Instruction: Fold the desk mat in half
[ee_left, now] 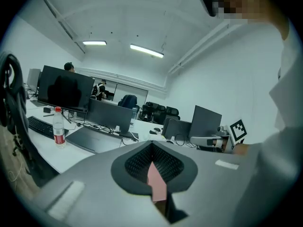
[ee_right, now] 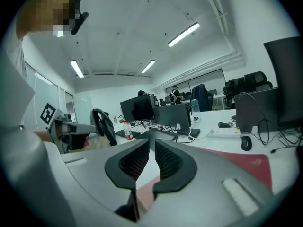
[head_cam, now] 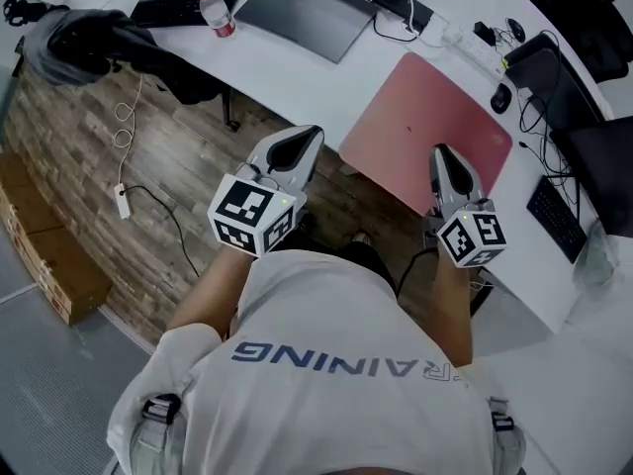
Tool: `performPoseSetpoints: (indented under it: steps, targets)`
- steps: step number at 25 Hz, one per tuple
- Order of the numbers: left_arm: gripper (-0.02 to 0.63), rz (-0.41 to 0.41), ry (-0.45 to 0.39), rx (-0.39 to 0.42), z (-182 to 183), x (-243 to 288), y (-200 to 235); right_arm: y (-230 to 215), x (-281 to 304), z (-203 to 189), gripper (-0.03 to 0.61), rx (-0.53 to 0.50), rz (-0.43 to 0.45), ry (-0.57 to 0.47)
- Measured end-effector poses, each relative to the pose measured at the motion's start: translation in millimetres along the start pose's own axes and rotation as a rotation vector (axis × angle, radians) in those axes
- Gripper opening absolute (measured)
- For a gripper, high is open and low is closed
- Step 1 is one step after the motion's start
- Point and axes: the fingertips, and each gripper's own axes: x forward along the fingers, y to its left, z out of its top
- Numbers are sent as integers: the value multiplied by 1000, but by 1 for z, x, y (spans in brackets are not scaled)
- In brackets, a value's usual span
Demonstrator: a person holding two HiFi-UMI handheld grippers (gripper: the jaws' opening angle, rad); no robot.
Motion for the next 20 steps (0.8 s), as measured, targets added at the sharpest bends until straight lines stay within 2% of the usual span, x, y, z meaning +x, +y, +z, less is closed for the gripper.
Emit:
performPoseSetpoints:
  steps: [4, 7, 11, 15, 20]
  targets:
    - [0, -47, 27, -8, -3, 9, 27, 17, 33, -31, 100, -54, -37, 128]
    - [0, -72, 34, -11, -5, 16, 37, 22, 55, -76, 137, -149, -71, 320]
    - [0, -90, 59, -32, -16, 26, 46, 32, 79, -139, 146, -289, -72, 537]
    - [0, -87, 82, -52, -29, 30, 56, 49, 96, -180, 146, -354, -43, 637]
    - [0, -46, 105, -89, -45, 22, 75, 61, 113, -220, 144, -377, 6, 737]
